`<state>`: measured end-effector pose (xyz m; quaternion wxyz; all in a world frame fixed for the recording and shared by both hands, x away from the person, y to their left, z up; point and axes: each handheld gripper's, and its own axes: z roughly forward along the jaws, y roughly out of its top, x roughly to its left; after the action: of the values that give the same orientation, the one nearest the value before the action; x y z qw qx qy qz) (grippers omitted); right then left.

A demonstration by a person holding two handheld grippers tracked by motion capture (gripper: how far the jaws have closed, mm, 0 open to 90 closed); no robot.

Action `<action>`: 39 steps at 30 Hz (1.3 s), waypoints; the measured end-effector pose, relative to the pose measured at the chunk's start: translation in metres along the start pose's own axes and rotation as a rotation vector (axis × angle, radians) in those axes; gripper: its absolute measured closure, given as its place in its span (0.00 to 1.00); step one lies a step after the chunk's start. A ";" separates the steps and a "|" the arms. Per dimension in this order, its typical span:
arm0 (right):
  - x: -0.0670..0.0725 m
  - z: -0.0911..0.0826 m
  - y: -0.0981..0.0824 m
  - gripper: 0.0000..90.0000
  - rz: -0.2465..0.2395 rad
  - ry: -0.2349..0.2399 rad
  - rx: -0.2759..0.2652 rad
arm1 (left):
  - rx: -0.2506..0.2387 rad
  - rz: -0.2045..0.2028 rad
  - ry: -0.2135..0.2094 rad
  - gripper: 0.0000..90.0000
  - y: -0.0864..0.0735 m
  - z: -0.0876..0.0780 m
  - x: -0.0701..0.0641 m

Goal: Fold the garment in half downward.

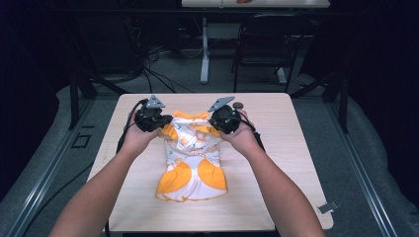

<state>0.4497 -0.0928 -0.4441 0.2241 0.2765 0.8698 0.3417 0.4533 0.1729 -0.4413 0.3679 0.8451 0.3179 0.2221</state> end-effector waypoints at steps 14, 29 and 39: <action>0.020 -0.004 -0.025 0.99 -0.085 0.014 0.013 | 0.000 0.047 -0.042 0.98 -0.026 -0.003 -0.020; 0.045 -0.004 -0.040 0.99 -0.143 0.047 0.055 | 0.010 0.027 -0.080 0.98 -0.061 -0.005 -0.036; 0.056 -0.002 -0.055 0.99 -0.118 0.075 0.072 | 0.019 0.004 -0.125 0.97 -0.079 -0.005 -0.048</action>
<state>0.3887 -0.0921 -0.4934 0.2011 0.2197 0.9042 0.3062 0.3871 0.1833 -0.5053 0.3785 0.8614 0.2949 0.1667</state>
